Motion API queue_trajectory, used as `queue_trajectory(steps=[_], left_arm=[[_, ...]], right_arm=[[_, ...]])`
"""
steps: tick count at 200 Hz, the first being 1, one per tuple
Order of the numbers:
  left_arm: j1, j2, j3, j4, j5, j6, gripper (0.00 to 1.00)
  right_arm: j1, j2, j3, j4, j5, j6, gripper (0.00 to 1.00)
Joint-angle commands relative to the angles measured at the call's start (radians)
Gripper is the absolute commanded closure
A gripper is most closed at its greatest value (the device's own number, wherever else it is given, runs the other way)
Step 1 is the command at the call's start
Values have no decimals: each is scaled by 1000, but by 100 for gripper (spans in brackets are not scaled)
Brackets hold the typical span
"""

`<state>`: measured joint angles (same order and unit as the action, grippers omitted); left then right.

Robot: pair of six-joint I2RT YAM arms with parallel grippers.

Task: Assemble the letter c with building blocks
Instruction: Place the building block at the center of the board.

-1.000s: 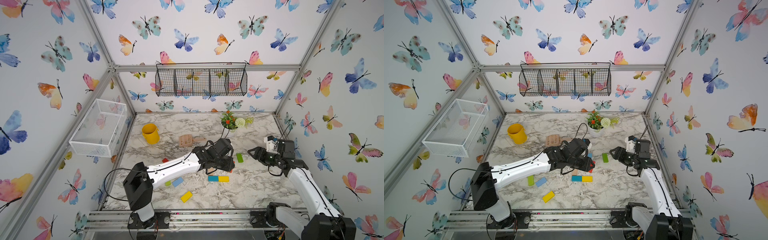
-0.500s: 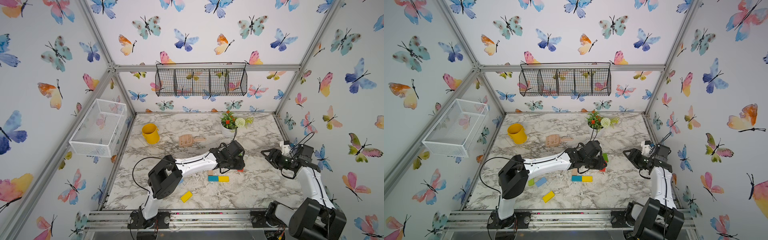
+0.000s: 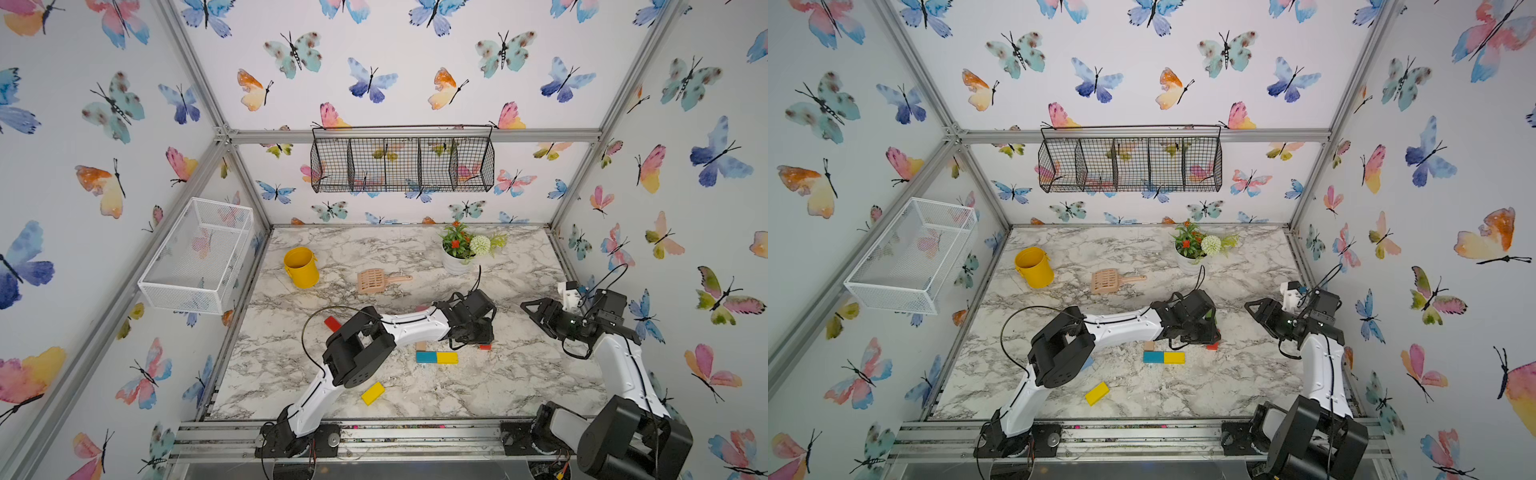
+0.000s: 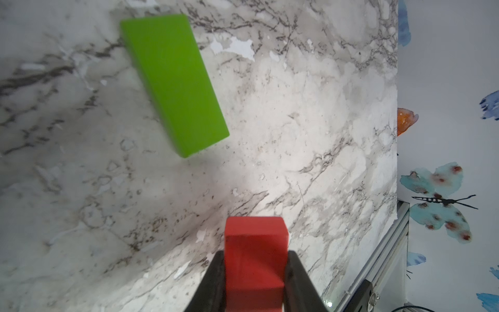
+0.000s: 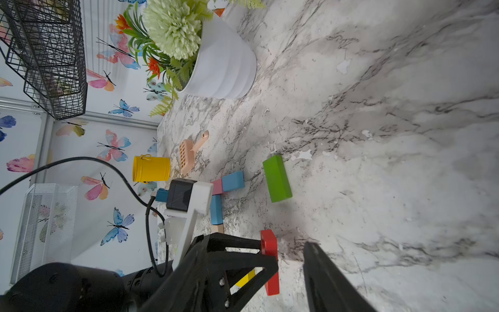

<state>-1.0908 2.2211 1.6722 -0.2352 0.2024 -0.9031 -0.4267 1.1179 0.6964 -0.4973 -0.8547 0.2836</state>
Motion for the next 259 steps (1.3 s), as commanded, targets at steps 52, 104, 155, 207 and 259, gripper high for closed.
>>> queue_trajectory(steps=[52,104,155,207,259], left_arm=[[4,73,39,13,24,-12,85],[10,98,70,0,51,-5,74],[12,77,62,-11,46,4,62],[13,27,90,-14,65,28,46],[21,-132,40,-24,97,104,47]], right_arm=[[-4,27,-12,-6,-45,-32,40],[-5,23,-52,28,-72,-6,39],[-4,21,-83,60,-63,21,37],[-4,7,-68,45,-26,32,34],[-3,-83,-78,29,60,67,40]])
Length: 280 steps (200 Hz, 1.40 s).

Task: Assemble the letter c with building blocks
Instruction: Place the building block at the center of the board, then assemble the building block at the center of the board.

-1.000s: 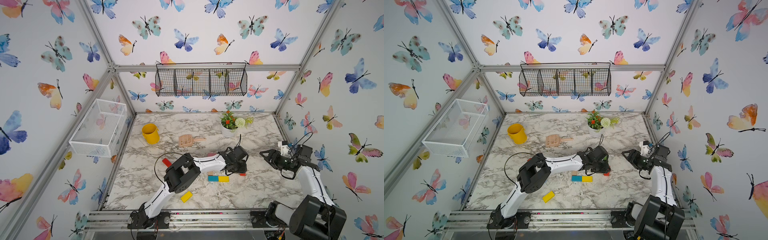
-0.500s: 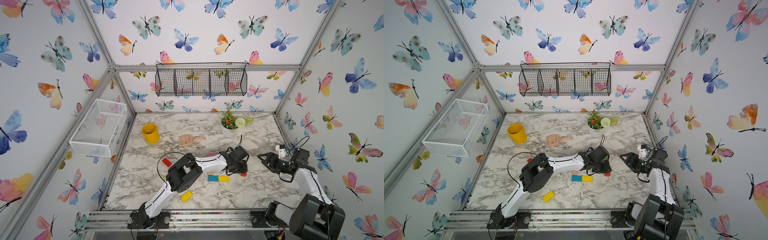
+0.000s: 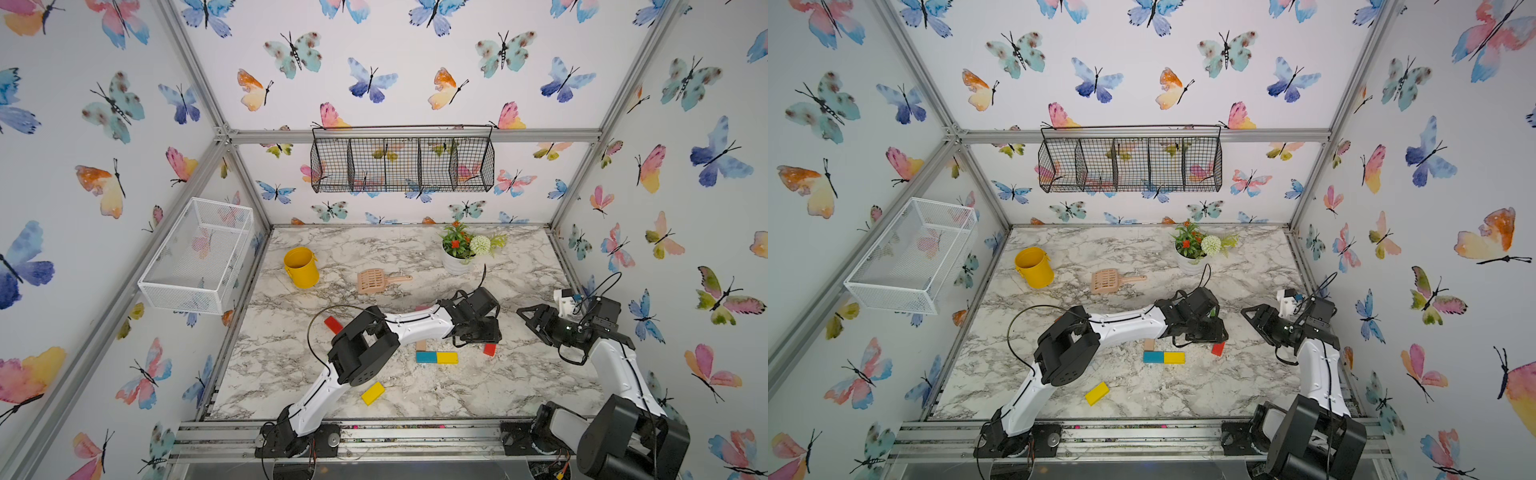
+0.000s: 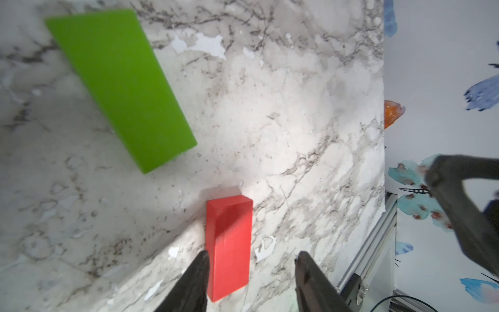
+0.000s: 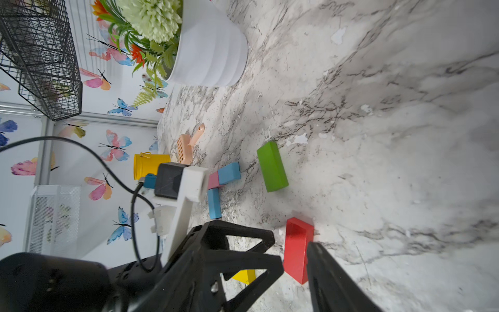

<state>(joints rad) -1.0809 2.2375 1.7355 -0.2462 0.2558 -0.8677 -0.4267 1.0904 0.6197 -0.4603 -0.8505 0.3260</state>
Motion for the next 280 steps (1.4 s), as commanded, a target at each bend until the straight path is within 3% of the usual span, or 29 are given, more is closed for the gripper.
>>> queue_trajectory(steps=[1,43,78,147,184,205,245,280], left_arm=[[11,-152,-26,-13,46,71,47],[106,-401,-225,-46,90,188,47],[252,-598,-392,-108,98,355,47],[529,-819,-659,-158,193,629,47],[567,-854,-734,-165,205,728,47],[569,-843,-751,-153,208,710,46],[571,-828,-667,-269,170,768,44],[572,-819,-698,-263,187,779,44]], right_arm=[[-4,-58,-3,-5,57,26,40],[46,-76,-15,-28,131,51,49],[242,-75,-26,-16,299,117,49],[538,-66,-37,-120,575,158,50],[670,-30,-31,-151,711,213,50],[731,12,-30,-146,789,247,46],[746,53,-47,-104,788,258,45],[746,104,-54,-65,760,251,46]])
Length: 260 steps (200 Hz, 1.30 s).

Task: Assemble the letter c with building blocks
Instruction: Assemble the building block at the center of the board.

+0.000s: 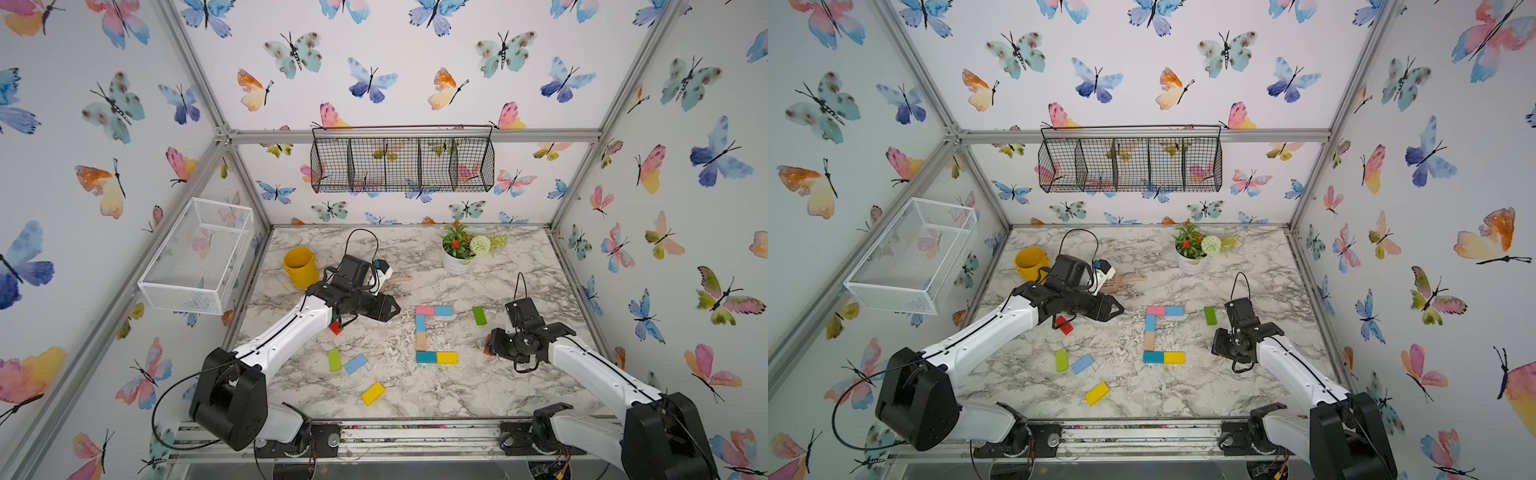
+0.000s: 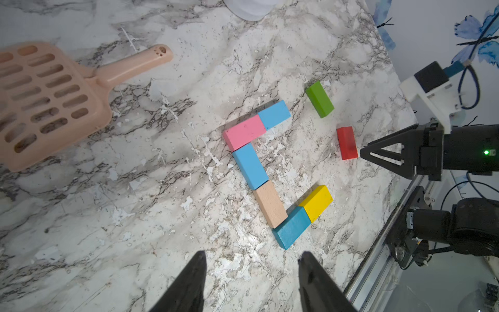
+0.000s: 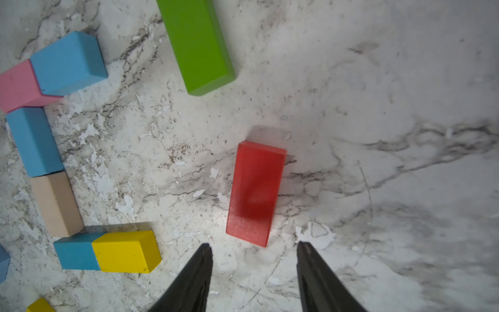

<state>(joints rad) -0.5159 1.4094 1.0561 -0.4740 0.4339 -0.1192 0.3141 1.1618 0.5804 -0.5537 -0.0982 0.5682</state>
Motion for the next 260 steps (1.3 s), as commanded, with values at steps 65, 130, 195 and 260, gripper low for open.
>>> queue_trajectory(steps=[65,130,195,260], left_arm=[[9,-45,-103,5,-27,-8,43],[12,-44,-94,6,-11,-4,43],[14,-33,-99,14,8,-15,44],[17,-24,-97,14,6,-16,45]], right_arm=[[5,63,-15,89,7,39,46],[5,122,0,100,35,20,54],[6,148,13,80,34,-31,59],[38,165,44,78,31,-62,64]])
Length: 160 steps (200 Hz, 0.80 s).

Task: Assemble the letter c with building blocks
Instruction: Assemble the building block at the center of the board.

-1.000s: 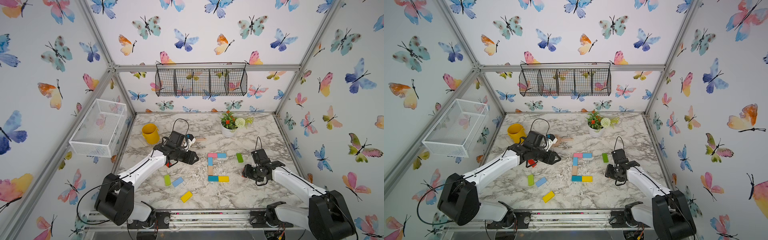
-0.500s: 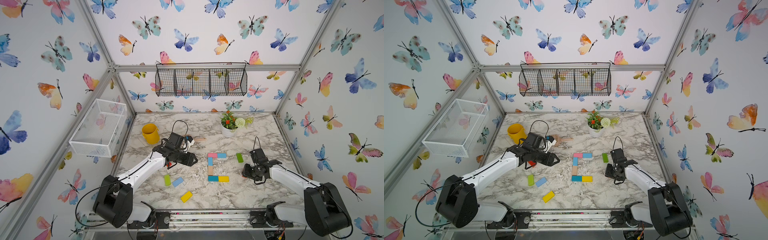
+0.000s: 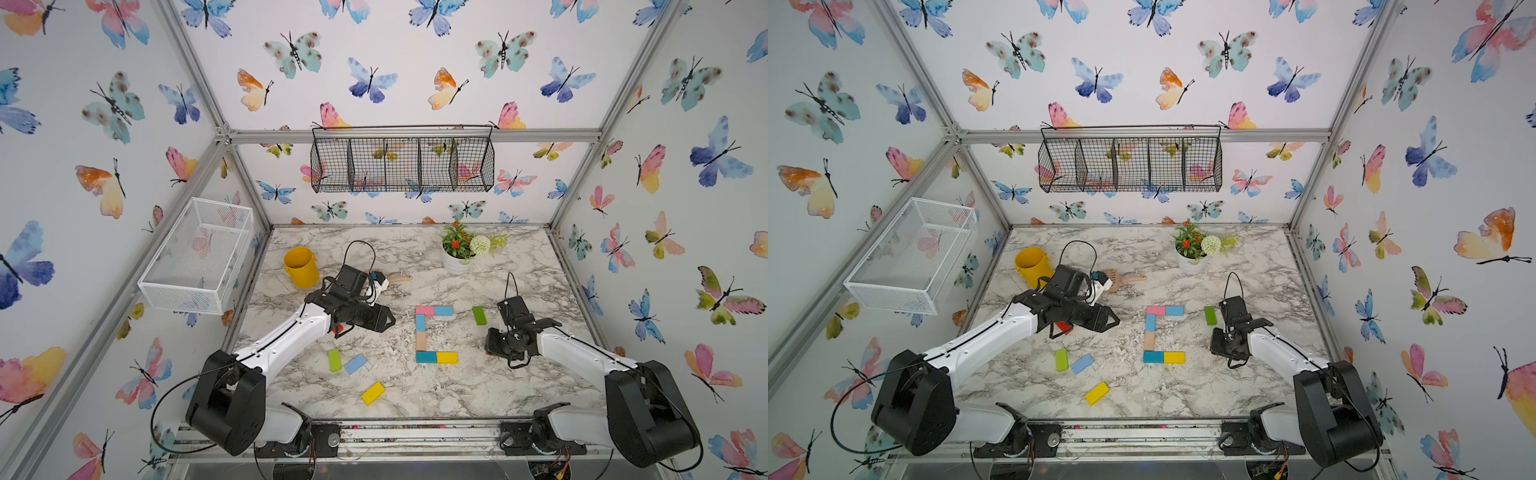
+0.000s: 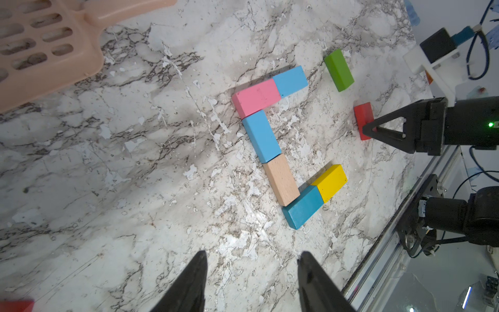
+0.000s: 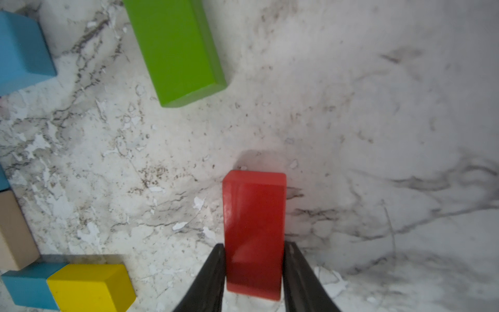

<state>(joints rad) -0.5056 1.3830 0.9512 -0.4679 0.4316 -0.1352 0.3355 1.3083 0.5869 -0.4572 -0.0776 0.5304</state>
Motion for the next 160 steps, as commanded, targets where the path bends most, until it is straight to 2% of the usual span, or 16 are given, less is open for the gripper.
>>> queue_trajectory(steps=[1,105,160], left_arm=[[7,2,8,8,8,-1,45],[12,7,7,8,6,-2,46],[14,7,5,8,7,-3,46]], right_arm=[[17,20,39,-19,9,-25,64],[37,153,139,-72,12,-160,65],[39,213,172,-80,10,-175,64]])
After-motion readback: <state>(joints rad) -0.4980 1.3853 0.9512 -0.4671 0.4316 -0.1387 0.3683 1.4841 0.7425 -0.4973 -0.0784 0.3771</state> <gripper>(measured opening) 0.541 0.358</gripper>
